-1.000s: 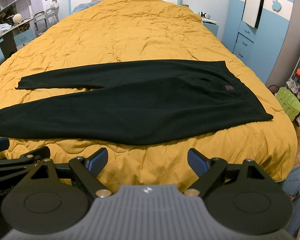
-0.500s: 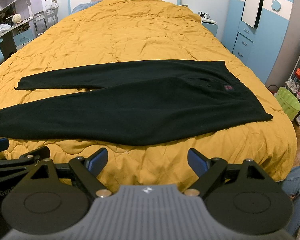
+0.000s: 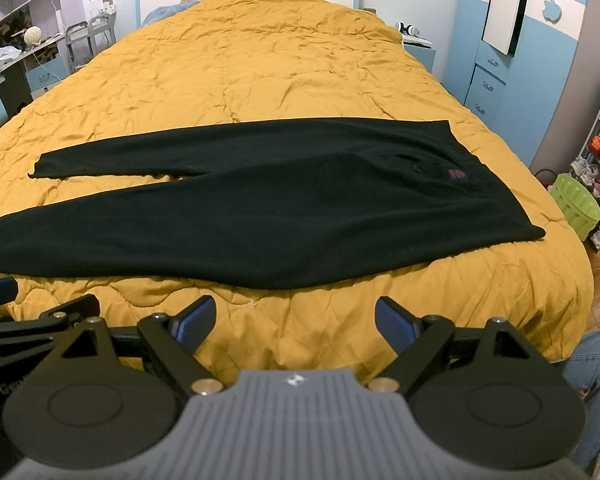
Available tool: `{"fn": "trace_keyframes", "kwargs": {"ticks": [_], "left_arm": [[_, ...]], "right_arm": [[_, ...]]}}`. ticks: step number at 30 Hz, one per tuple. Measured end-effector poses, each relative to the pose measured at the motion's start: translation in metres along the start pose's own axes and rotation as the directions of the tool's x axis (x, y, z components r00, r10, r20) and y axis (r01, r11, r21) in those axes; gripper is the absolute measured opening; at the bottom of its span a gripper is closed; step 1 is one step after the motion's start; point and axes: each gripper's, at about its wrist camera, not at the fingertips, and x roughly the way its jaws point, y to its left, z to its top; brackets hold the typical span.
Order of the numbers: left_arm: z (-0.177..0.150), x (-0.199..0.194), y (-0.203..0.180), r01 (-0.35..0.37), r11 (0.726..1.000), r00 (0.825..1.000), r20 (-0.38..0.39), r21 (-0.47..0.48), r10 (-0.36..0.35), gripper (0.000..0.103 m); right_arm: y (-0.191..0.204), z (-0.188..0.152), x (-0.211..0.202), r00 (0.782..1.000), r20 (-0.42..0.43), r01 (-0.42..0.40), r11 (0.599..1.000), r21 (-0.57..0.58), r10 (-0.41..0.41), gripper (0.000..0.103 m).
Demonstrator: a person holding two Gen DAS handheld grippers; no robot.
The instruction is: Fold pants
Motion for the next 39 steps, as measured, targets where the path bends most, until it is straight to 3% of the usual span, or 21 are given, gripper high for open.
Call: {"fn": "trace_keyframes", "kwargs": {"ticks": [39], "left_arm": [[0.0009,0.0096,0.0015,0.011,1.0,1.0,-0.018,0.0,-0.011,0.096]], "right_arm": [[-0.002,0.0014,0.0019,1.0,0.005,-0.006,1.0,0.003,0.006,0.083]]}}
